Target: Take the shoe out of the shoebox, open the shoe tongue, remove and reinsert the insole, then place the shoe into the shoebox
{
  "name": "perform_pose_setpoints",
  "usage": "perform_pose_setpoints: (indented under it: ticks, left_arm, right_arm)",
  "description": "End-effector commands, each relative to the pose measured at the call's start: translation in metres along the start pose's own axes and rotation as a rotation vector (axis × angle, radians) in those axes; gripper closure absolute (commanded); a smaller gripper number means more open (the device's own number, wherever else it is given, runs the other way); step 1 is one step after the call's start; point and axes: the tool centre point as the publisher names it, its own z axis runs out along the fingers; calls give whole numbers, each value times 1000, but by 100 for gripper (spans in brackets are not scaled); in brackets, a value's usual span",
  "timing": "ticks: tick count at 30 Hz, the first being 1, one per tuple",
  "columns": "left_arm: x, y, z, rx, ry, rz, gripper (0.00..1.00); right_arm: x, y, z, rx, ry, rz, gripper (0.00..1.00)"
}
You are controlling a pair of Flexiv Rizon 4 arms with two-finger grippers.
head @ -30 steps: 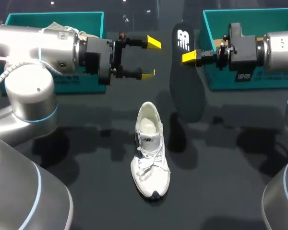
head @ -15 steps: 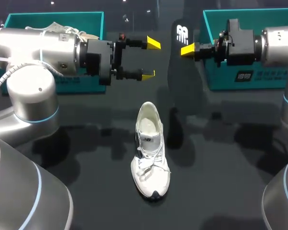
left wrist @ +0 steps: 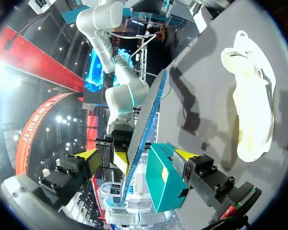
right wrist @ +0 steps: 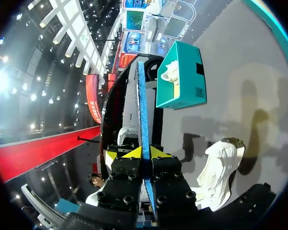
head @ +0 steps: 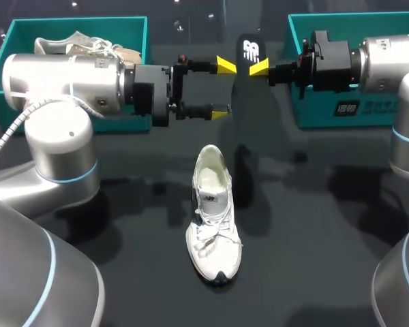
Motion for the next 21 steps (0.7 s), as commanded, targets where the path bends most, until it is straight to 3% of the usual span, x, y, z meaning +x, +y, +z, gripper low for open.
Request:
perform_pose_setpoints:
  ticks: [1,4,7,21]
  left_arm:
    - [4,1,8,-4,-10,4,10]
    - [5,1,9,-9,-12,12,31]
    - [7,0,11,-11,-12,13,42]
    - [13,0,18,-10,-8,3,54]
  right_arm:
    - [-7,6,10,-5,7,34,100]
    - [-9,7,12,-12,14,61,100]
    - [-10,8,15,-13,18,81,100]
    - [-14,6,27,2,39,118,100]
